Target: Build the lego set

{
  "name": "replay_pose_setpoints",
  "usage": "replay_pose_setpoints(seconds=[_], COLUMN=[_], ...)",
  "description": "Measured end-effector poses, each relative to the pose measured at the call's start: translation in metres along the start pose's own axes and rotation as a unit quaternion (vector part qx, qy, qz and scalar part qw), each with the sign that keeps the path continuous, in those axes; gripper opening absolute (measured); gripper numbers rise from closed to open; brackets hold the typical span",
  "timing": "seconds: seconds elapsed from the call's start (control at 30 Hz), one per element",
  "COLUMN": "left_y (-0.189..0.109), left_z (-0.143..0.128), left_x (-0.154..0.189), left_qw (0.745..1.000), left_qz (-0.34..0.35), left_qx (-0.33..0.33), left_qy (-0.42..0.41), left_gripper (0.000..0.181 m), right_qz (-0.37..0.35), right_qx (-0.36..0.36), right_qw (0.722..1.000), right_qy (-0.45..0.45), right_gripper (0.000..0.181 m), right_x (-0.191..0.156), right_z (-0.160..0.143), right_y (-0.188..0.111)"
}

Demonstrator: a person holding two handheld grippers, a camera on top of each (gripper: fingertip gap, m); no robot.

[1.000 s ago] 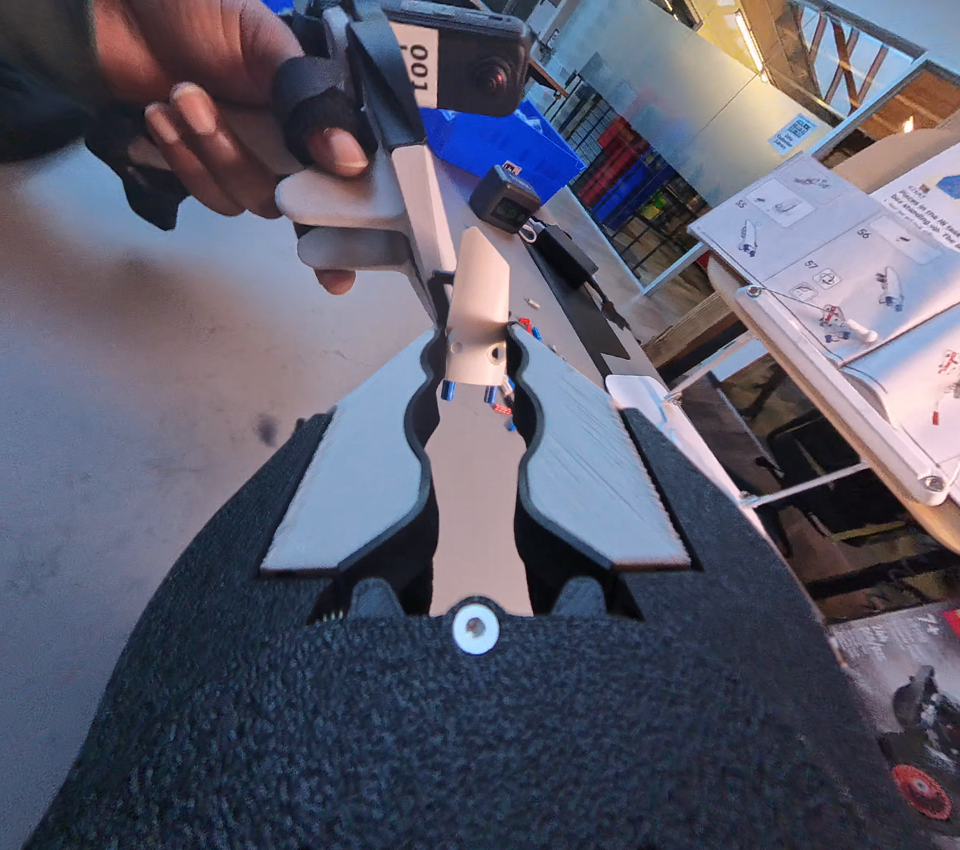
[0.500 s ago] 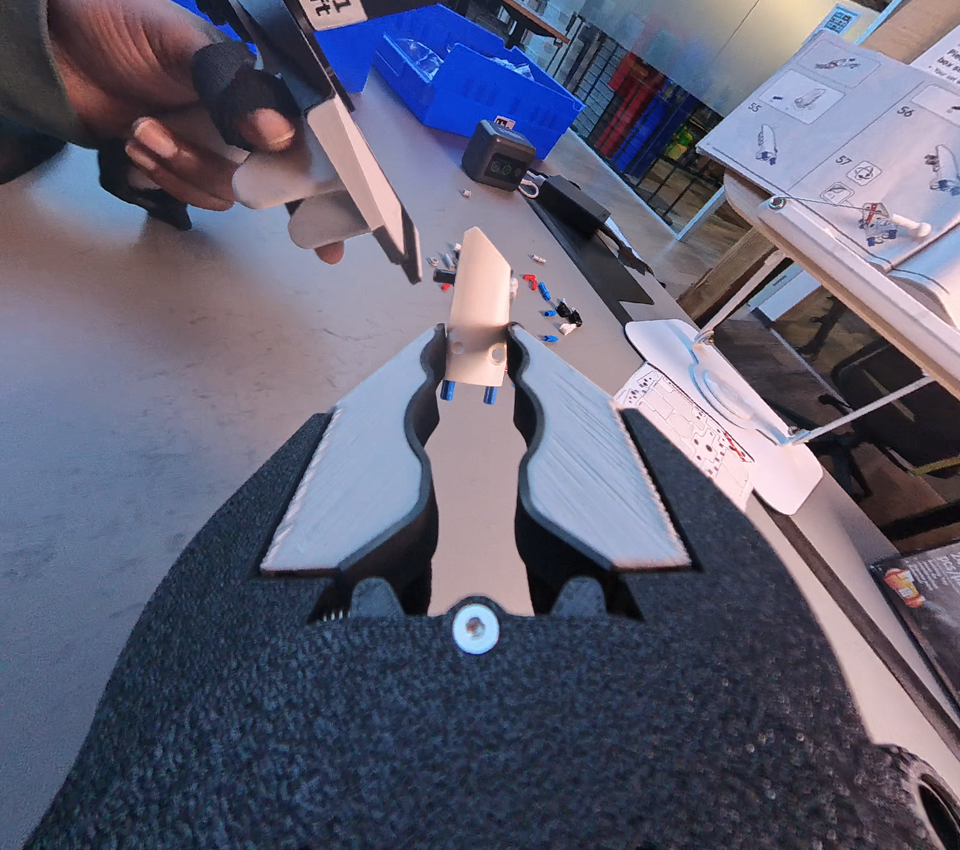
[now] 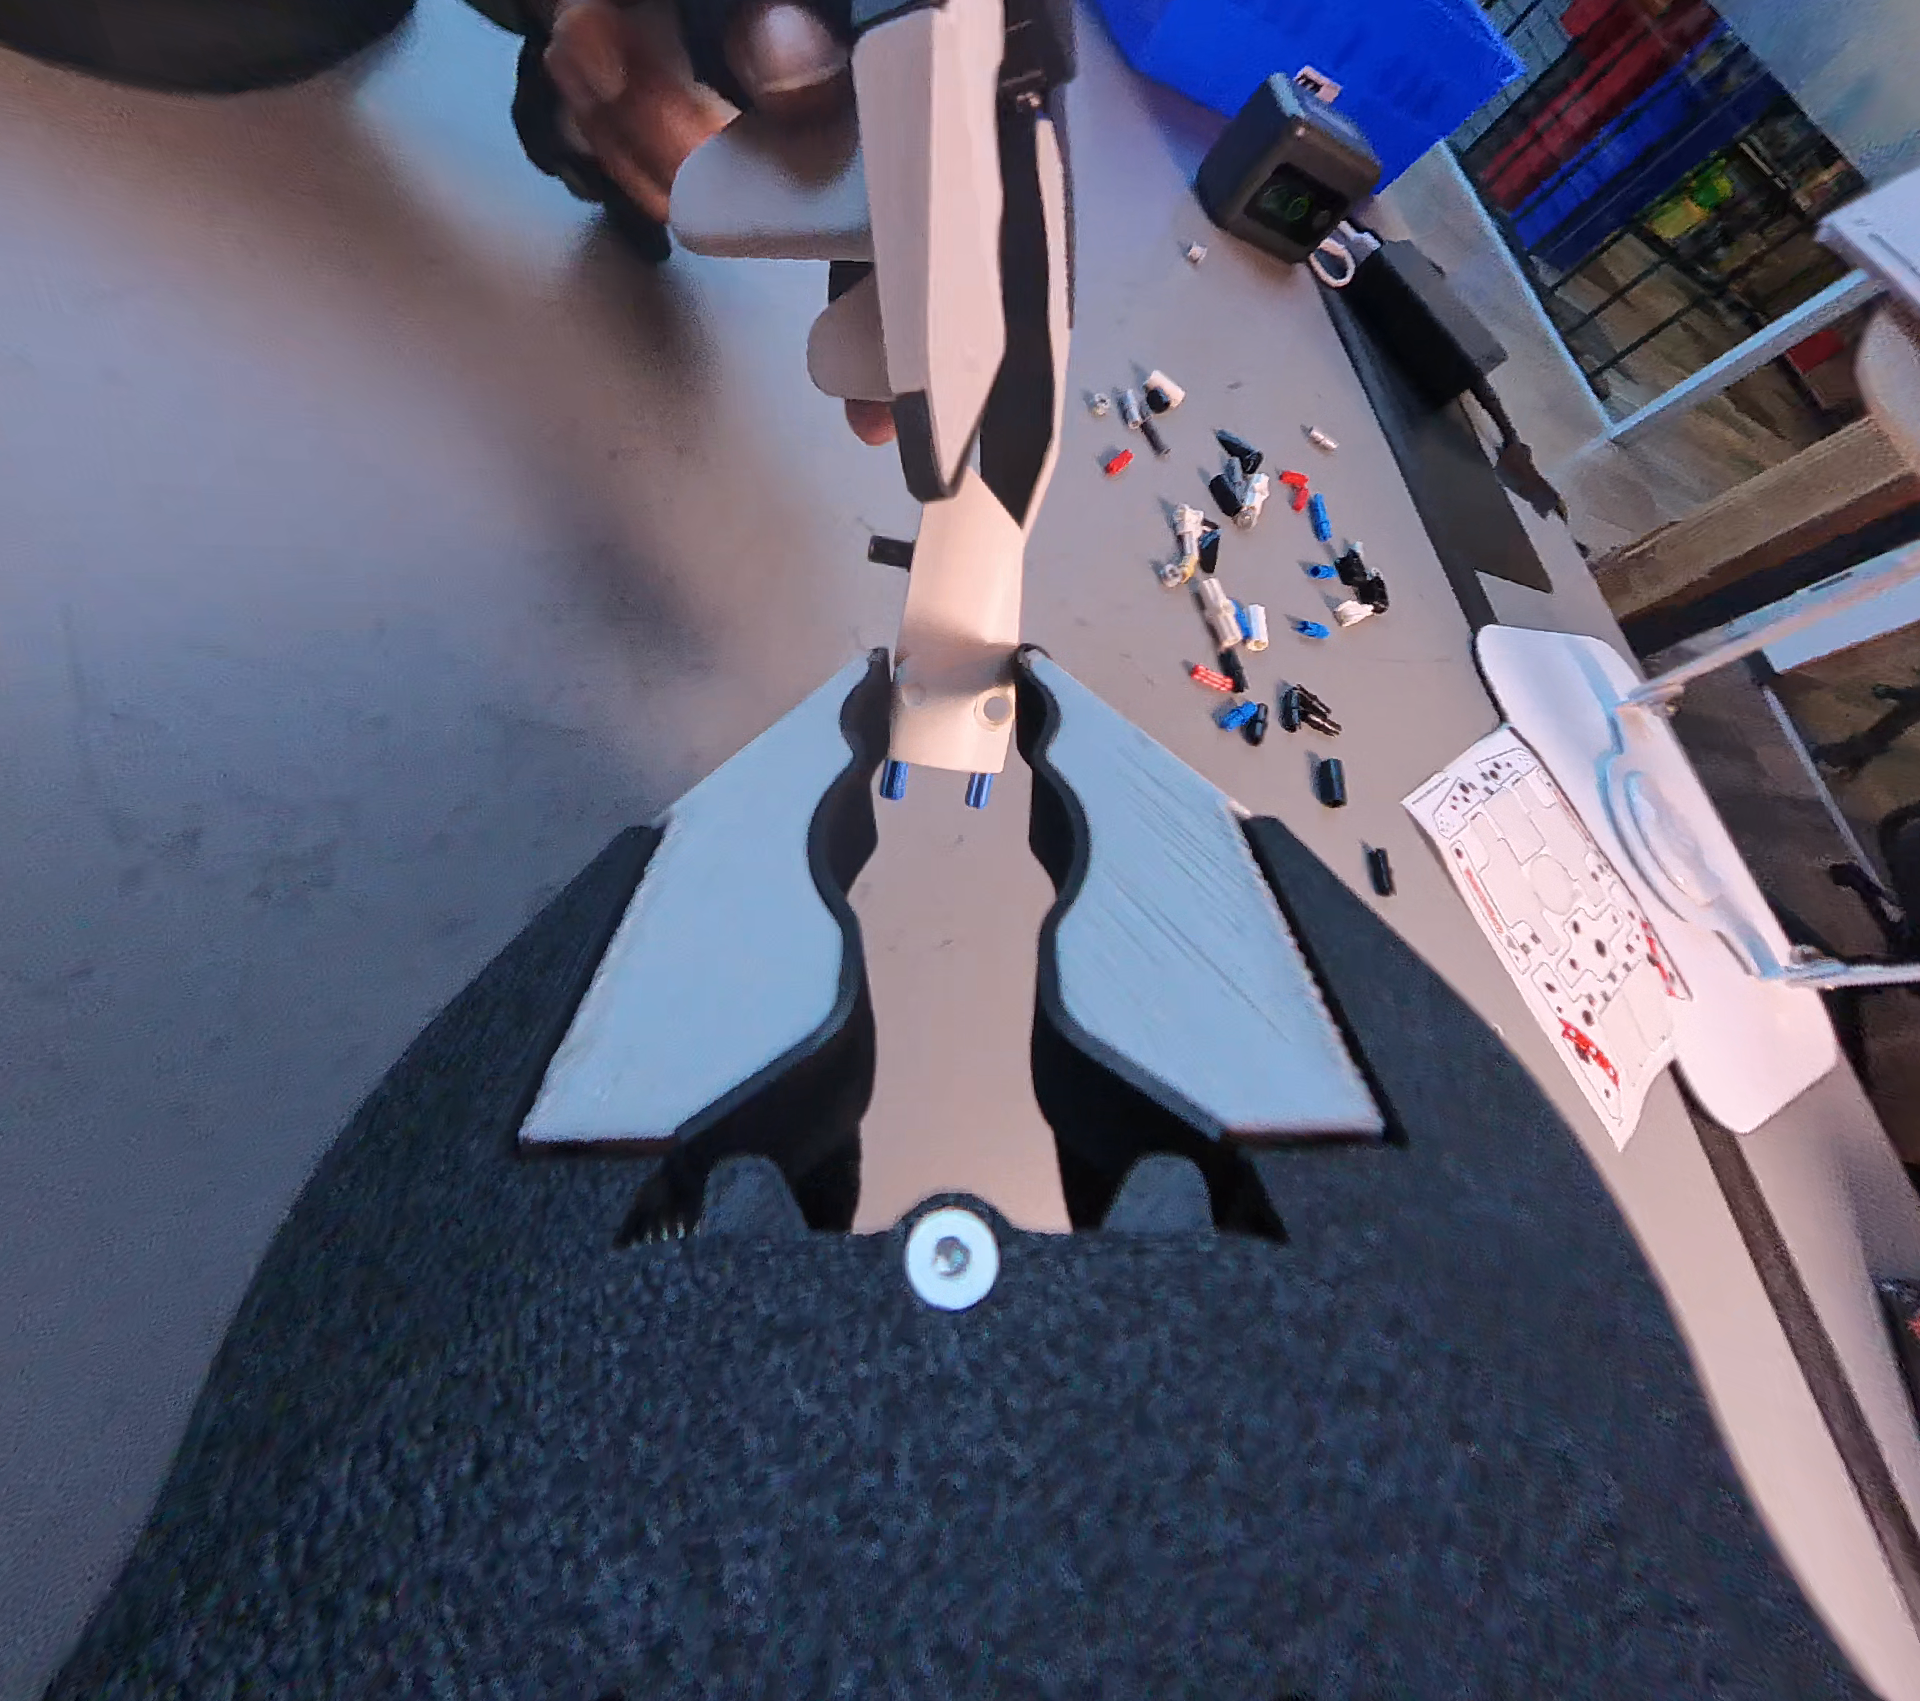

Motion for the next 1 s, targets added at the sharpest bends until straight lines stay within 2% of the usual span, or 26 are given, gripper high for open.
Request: replay_pose_setpoints(seconds=[0.07, 0.17, 0.23, 0.3, 0.4, 0.47, 0.53, 0.57, 0.6, 0.63, 0.67, 0.7, 0.77, 0.83, 0.9, 1.0], left_y=[0.008, 0.011, 0.007, -0.004, -0.022, -0.022, -0.017, -0.015, -0.013, -0.012, -0.013, -0.016, -0.027, -0.031, -0.026, -0.019], left_z=[-0.01, -0.016, -0.008, 0.008, 0.026, 0.029, 0.029, 0.03, 0.03, 0.03, 0.03, 0.032, 0.036, 0.034, 0.029, 0.026], left_x=[-0.003, -0.007, -0.007, -0.004, -0.004, -0.001, 0.002, 0.003, 0.004, 0.004, 0.006, 0.011, 0.022, 0.032, 0.042, 0.06], left_qw=[0.999, 0.998, 0.998, 0.99, 0.955, 0.94, 0.937, 0.934, 0.933, 0.934, 0.938, 0.946, 0.968, 0.983, 0.983, 0.976], left_qz=[0.011, 0.033, 0.018, -0.041, -0.13, -0.166, -0.167, -0.173, -0.174, -0.172, -0.173, -0.169, -0.136, -0.072, -0.013, -0.014], left_qx=[-0.039, -0.053, -0.012, 0.067, 0.176, 0.194, 0.193, 0.196, 0.196, 0.194, 0.191, 0.193, 0.188, 0.165, 0.133, 0.123], left_qy=[-0.011, -0.031, -0.067, -0.12, -0.199, -0.228, -0.237, -0.243, -0.248, -0.246, -0.231, -0.2, -0.096, 0.02, 0.123, 0.179], left_gripper=[0.007, 0.006, 0.005, 0.005, 0.004, 0.004, 0.004, 0.004, 0.005, 0.005, 0.009, 0.013, 0.027, 0.032, 0.03, 0.021], right_qz=[0.003, 0.01, -0.022, -0.066, -0.143, -0.201, -0.24, -0.244, -0.25, -0.25, -0.224, -0.188, -0.095, 0.016, 0.085, 0.137], right_qx=[-0.021, -0.032, -0.031, -0.011, 0.026, 0.038, 0.012, -0.012, -0.025, -0.023, -0.012, 0.006, 0.055, 0.102, 0.163, 0.21], right_qw=[0.999, 0.998, 0.998, 0.998, 0.989, 0.977, 0.96, 0.954, 0.948, 0.946, 0.959, 0.976, 0.993, 0.984, 0.964, 0.943], right_qy=[-0.041, -0.057, -0.043, -0.009, 0.007, -0.059, -0.147, -0.175, -0.196, -0.204, -0.174, -0.106, 0.042, 0.147, 0.194, 0.217], right_gripper=[0.023, 0.024, 0.027, 0.034, 0.042, 0.041, 0.038, 0.031, 0.014, 0.013, 0.012, 0.007, 0.006, 0.007, 0.006, 0.007], right_x=[-0.008, -0.012, -0.001, 0.018, 0.041, 0.043, 0.038, 0.035, 0.034, 0.033, 0.031, 0.032, 0.034, 0.028, 0.02, 0.012], right_z=[-0.003, -0.007, -0.007, 0.001, 0.014, 0.028, 0.033, 0.03, 0.027, 0.026, 0.025, 0.023, 0.023, 0.028, 0.042, 0.057], right_y=[0.003, 0.004, 0.003, -0.004, -0.019, -0.027, -0.024, -0.02, -0.017, -0.017, -0.018, -0.019, -0.024, -0.03, -0.038, -0.046])
Point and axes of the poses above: each gripper's, where its closed fingertips meet, y out along the fingers, z out of its top, x = y × z across the jaws, the point moved 2 cm from there along -y, back along the fingers, and after that the axes turned 9 degrees about -x, right-handed, at the moved point
